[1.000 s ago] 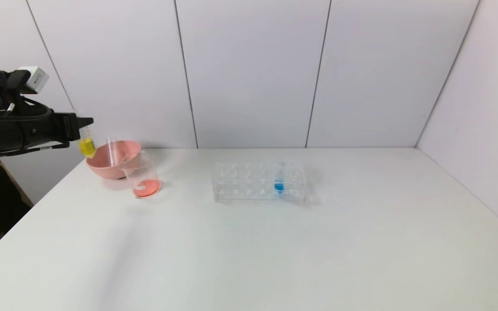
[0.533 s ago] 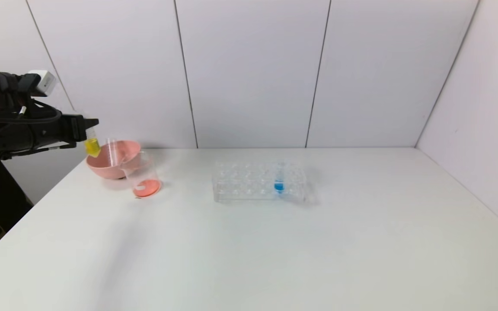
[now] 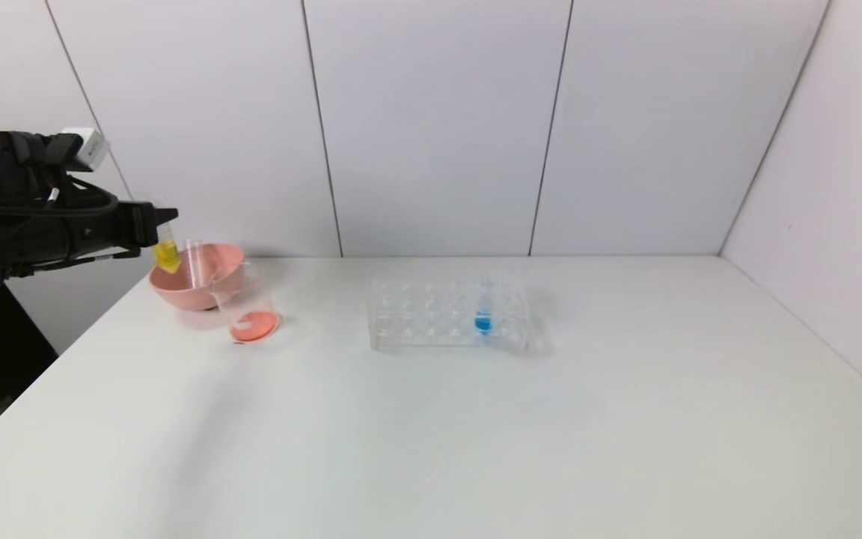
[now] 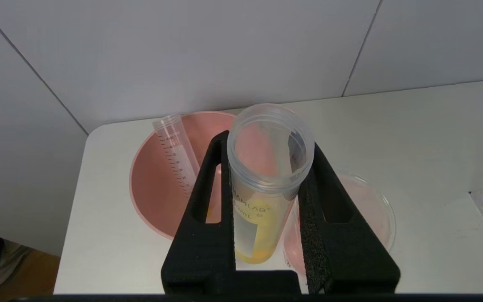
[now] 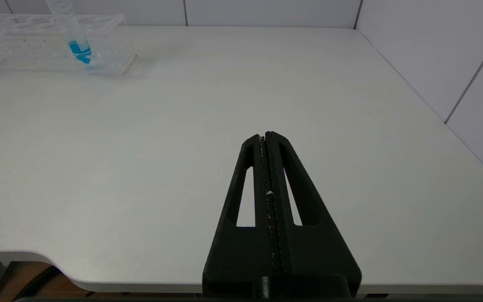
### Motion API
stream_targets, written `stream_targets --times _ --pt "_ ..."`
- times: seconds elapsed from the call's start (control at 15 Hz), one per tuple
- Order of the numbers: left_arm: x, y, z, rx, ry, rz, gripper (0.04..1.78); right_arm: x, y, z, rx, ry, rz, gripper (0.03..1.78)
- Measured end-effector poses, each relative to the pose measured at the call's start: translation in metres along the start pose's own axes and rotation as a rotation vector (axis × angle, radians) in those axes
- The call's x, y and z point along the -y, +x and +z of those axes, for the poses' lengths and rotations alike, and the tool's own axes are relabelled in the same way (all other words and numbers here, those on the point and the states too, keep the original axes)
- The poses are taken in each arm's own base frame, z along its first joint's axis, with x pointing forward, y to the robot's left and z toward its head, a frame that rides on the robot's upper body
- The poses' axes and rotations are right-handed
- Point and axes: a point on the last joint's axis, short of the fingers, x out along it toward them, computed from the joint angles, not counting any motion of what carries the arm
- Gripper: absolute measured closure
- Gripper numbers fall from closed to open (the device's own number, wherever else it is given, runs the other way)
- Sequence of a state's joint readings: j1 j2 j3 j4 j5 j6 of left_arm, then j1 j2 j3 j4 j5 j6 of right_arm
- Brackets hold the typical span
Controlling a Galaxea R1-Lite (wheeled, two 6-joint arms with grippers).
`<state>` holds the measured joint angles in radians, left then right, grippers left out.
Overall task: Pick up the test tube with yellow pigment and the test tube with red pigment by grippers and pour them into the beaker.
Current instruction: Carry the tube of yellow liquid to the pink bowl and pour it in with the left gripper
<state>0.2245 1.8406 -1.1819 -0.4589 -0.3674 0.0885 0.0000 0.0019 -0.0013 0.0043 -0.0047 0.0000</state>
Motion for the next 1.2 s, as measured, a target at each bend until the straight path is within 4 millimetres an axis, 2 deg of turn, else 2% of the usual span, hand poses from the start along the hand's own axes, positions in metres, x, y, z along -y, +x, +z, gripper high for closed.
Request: stream_targets --times 0.47,0.87,1.2 --pt "0.001 0.014 -0.003 0.036 0.038 -0.164 1.37 0.000 0.000 0.000 0.000 0.000 0.000 1.70" --pt "-0.023 0.003 0.003 -0.011 0.241 -0.271 1.37 0.000 0.000 0.000 0.000 0.000 0.000 1.70" --pt "-0.027 -0.005 0.023 -0.086 0.417 -0.322 1.37 0.000 0.000 0.000 0.000 0.000 0.000 1.70"
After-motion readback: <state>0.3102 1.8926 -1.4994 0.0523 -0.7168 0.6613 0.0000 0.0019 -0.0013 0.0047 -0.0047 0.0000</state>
